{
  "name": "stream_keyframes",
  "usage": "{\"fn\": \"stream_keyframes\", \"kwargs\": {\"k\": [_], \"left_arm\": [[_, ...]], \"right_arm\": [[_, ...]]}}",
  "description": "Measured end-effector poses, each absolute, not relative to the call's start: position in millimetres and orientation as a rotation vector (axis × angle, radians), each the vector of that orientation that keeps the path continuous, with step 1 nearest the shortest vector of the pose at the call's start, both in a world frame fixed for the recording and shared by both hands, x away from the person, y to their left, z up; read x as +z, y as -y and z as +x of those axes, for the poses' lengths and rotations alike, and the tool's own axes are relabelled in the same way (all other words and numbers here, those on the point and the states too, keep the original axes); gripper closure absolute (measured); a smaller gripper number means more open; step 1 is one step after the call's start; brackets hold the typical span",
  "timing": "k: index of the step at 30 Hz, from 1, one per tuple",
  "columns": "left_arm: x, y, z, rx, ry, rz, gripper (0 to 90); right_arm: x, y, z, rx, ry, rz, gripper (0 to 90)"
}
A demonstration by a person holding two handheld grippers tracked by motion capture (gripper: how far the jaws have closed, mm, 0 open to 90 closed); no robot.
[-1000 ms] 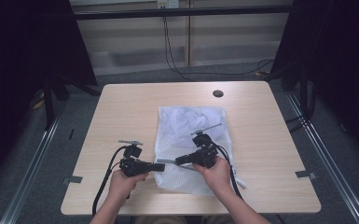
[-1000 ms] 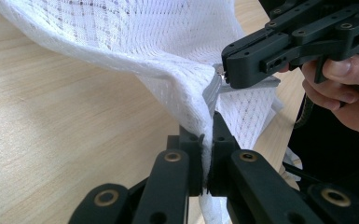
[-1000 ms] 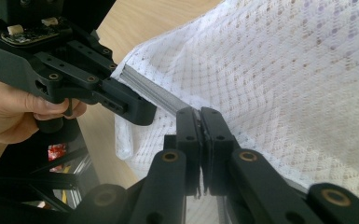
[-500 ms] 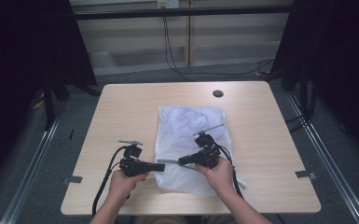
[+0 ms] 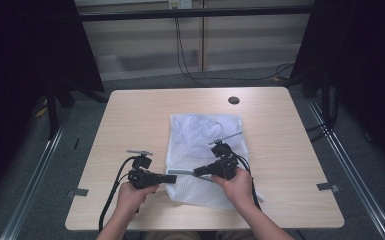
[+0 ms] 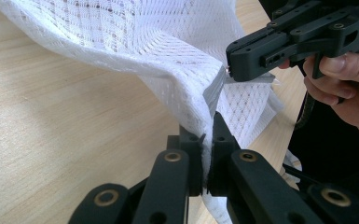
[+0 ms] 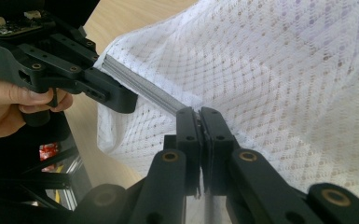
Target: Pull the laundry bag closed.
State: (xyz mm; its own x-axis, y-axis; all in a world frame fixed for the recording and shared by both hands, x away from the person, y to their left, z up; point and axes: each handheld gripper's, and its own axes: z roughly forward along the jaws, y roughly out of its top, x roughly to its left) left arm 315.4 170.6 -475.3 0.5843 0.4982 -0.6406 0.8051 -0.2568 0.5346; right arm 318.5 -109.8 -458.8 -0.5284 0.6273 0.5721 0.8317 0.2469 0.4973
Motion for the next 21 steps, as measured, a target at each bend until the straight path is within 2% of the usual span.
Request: {"fn": "stream_keyframes", "kwargs": {"k": [21], "left_arm": [[-474,-175,316,-0.425,-1.058,1.906,88.1]], "right_arm": [[-459,124,317,-1.143,2.274,-1.395,87.1]]}}
